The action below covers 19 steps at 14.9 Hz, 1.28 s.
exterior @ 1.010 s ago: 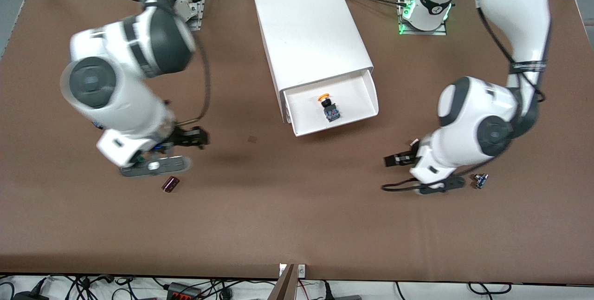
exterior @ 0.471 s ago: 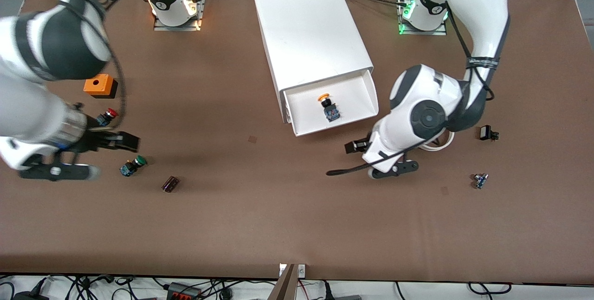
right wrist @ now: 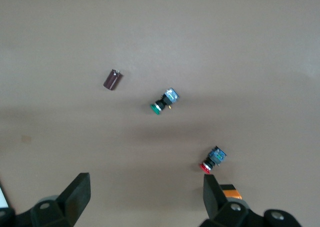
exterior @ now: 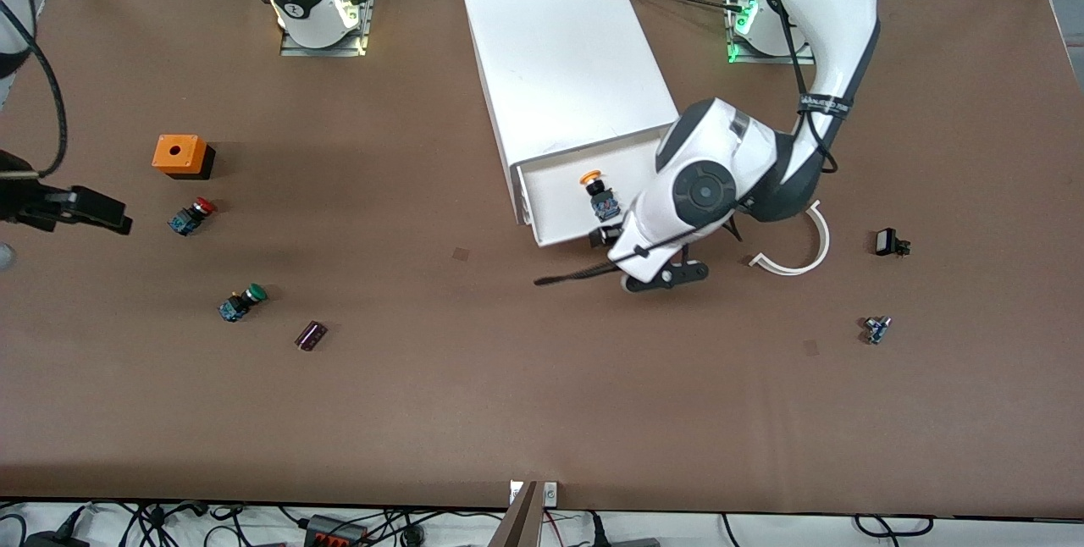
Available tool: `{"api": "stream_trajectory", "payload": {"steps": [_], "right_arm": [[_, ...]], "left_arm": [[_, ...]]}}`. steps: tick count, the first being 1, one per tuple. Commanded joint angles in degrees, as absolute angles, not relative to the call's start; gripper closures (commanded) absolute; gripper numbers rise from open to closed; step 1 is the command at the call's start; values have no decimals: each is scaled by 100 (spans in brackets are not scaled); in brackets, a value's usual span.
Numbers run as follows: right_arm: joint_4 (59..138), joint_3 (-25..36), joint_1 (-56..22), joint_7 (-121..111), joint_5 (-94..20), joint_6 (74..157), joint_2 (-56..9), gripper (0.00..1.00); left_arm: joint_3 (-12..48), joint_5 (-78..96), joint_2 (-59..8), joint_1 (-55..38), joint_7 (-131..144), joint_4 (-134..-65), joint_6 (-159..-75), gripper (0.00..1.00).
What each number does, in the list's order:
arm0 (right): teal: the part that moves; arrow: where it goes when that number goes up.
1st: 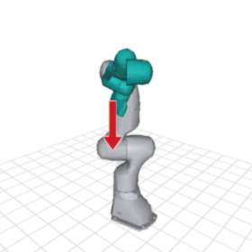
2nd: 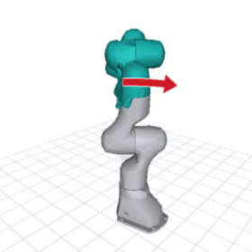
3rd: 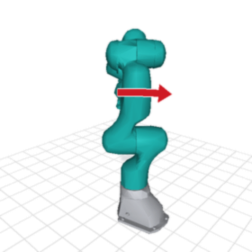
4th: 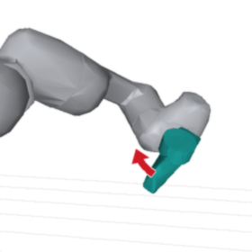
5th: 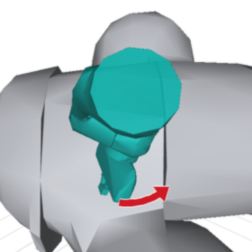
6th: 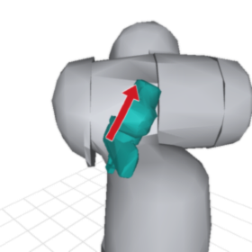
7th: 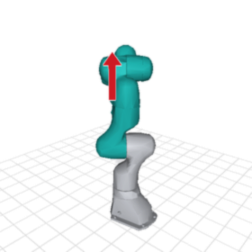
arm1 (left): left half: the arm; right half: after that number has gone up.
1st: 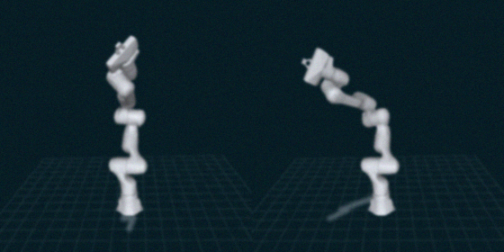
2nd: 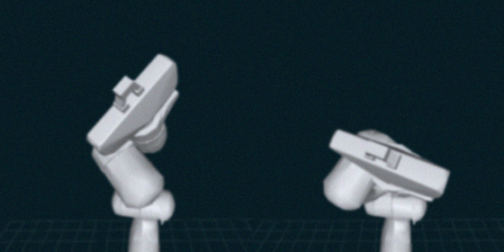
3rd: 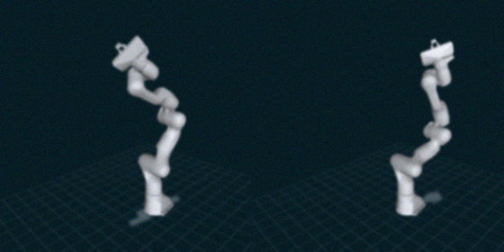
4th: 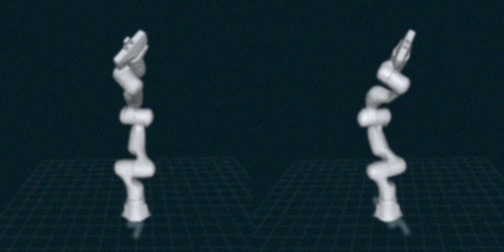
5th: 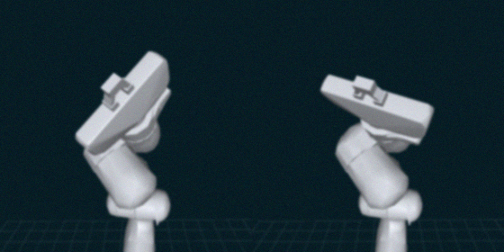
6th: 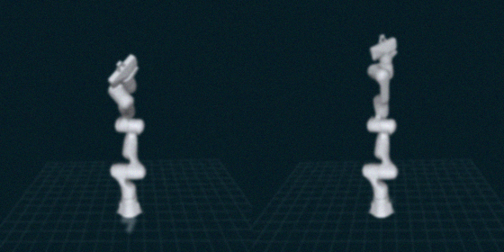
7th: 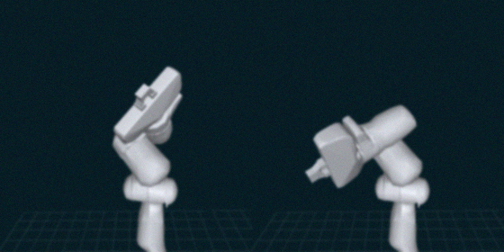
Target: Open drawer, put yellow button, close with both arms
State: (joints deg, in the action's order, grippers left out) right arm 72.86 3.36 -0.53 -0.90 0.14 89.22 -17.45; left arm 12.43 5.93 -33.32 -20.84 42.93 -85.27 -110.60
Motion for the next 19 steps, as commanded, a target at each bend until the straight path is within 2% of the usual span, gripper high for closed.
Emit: {"api": "stream_trajectory", "payload": {"steps": [1,6,13,16,19], "right_arm": [[7759,229,-44,-149,53,8956,-1372,0],[9086,229,-44,-141,53,9535,-555,0],[9079,272,9,-123,70,9431,-536,0],[9027,395,-9,-80,70,8643,-501,0],[8780,387,-18,17,53,8455,-465,0]], "left_arm": [[1458,852,-2953,-2057,4702,-8965,-10881,0],[1660,879,-2953,-2040,4641,-8983,-10407,0],[1740,1133,-2971,-2074,4641,-8982,-10160,0],[1740,1160,-2988,-2092,4649,-8982,-10143,0],[1758,1169,-2988,-2118,4632,-8974,-9880,0]]}}
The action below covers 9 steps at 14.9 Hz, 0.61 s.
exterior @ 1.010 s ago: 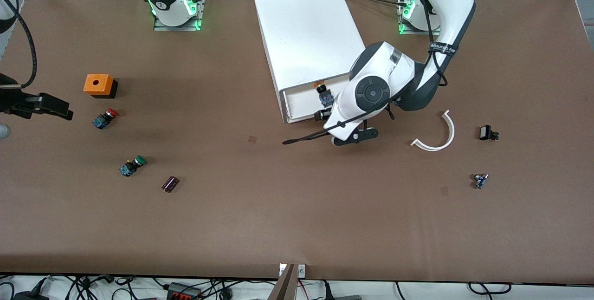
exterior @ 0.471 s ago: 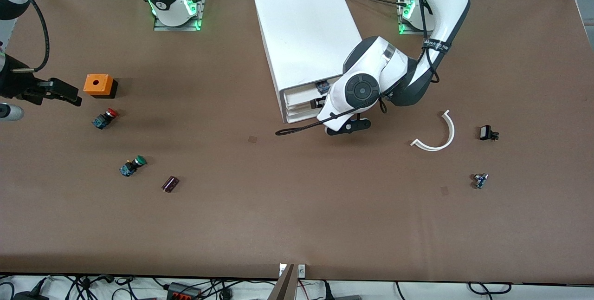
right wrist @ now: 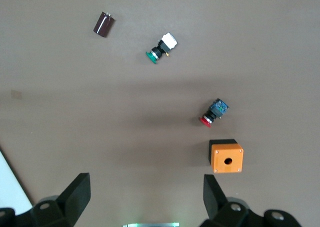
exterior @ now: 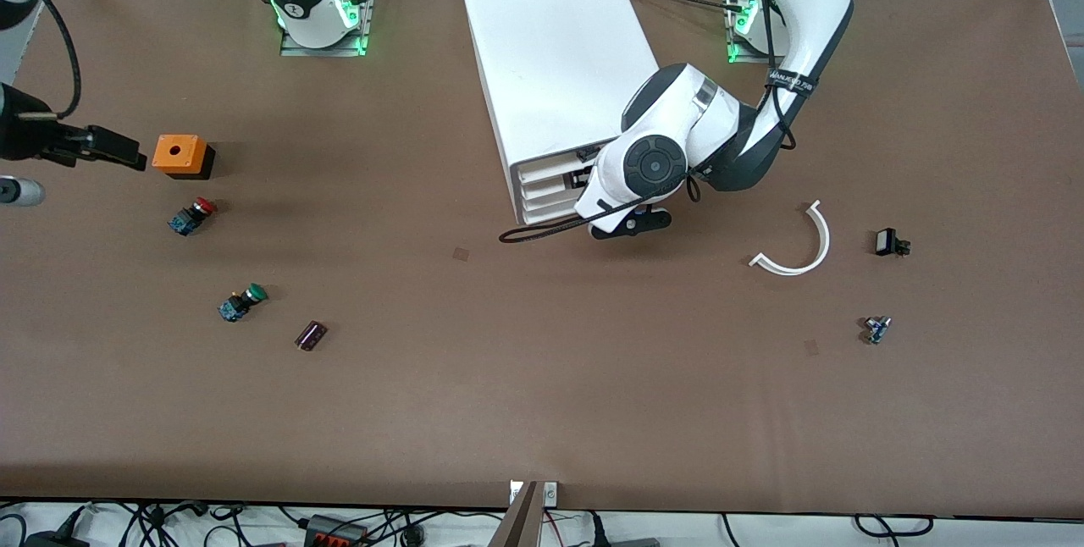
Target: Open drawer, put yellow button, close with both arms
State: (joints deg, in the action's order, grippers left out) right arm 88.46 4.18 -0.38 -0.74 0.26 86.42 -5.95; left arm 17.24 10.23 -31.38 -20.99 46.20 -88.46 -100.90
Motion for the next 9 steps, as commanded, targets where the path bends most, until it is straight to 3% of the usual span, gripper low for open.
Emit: {"api": "stream_trajectory", "payload": {"steps": [1,6,9], "right_arm": [[8789,387,-26,18,18,8472,-614,0],[8780,334,-167,62,9,8621,-887,0],[8789,334,-229,53,44,9042,-888,0]], "left_arm": [[1767,1169,-2997,-2118,4632,-8974,-9879,0],[1679,950,-2988,-2022,4623,-8571,-9853,0],[1635,-93,-2997,-1671,4614,-8219,-9852,0]]}}
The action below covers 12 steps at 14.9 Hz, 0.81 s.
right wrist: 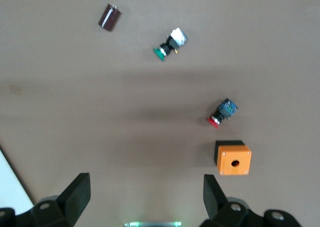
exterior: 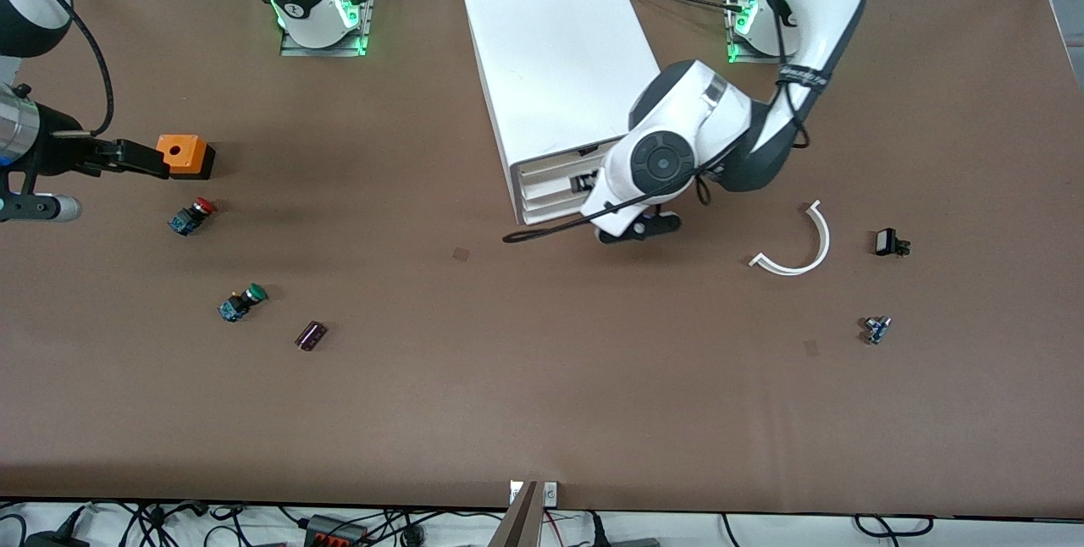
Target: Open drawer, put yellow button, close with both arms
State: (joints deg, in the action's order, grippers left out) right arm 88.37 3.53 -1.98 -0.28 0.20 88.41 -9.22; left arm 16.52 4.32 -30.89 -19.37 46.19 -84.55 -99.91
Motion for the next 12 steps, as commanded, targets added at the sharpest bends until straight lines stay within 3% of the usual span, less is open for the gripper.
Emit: {"api": "stream_trajectory", "payload": {"steps": [1,9,12], "right_arm": [[8789,334,-220,53,18,9209,-879,0],[8780,369,-229,-53,9,9756,-1011,0],[8824,378,-229,-44,0,9686,-967,0]], "left_arm": [[1635,-384,-3006,-1618,4614,-8183,-9879,0],[1617,-1363,-2980,-388,2718,-7499,-9783,0],[1679,-1310,-2848,-185,1989,-7278,-8879,0]]}}
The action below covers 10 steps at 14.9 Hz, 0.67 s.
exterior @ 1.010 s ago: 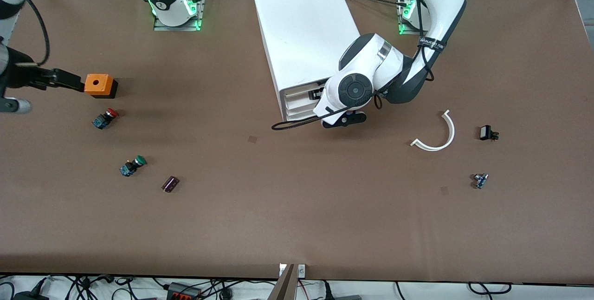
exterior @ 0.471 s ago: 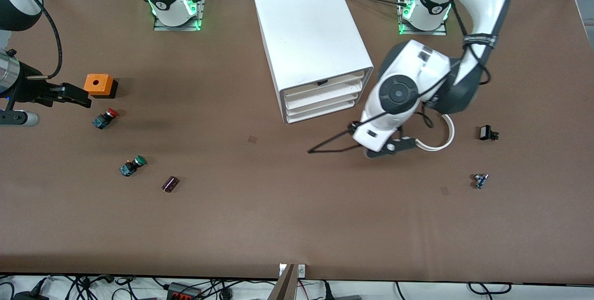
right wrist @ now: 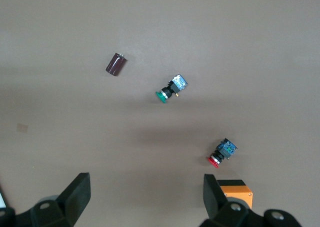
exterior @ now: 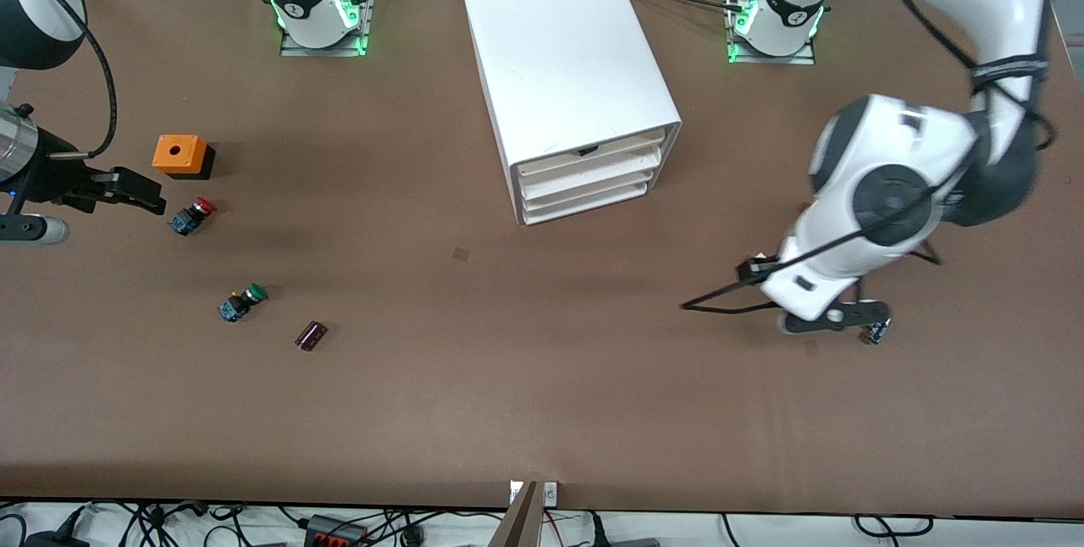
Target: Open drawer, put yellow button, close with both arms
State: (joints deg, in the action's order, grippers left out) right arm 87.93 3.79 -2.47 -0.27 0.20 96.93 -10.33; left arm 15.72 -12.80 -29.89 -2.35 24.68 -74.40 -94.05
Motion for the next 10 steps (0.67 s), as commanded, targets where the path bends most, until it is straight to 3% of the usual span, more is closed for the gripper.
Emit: {"api": "stream_trajectory", "payload": {"steps": [1,4,8,10], "right_arm": [[8798,369,-255,-35,9,9686,-949,0],[8763,369,-272,-70,35,9703,-870,0],[8789,369,-272,-70,61,9255,-642,0],[8955,378,-272,-70,88,9272,-484,0]], "left_arm": [[1635,-1301,-2656,-176,1595,-7243,-8712,0],[1556,-1100,-2033,-19,943,-7513,-8544,0],[433,156,-1048,-123,-445,-8479,-8613,0],[378,132,-477,-123,-397,-9181,-9137,0]]}}
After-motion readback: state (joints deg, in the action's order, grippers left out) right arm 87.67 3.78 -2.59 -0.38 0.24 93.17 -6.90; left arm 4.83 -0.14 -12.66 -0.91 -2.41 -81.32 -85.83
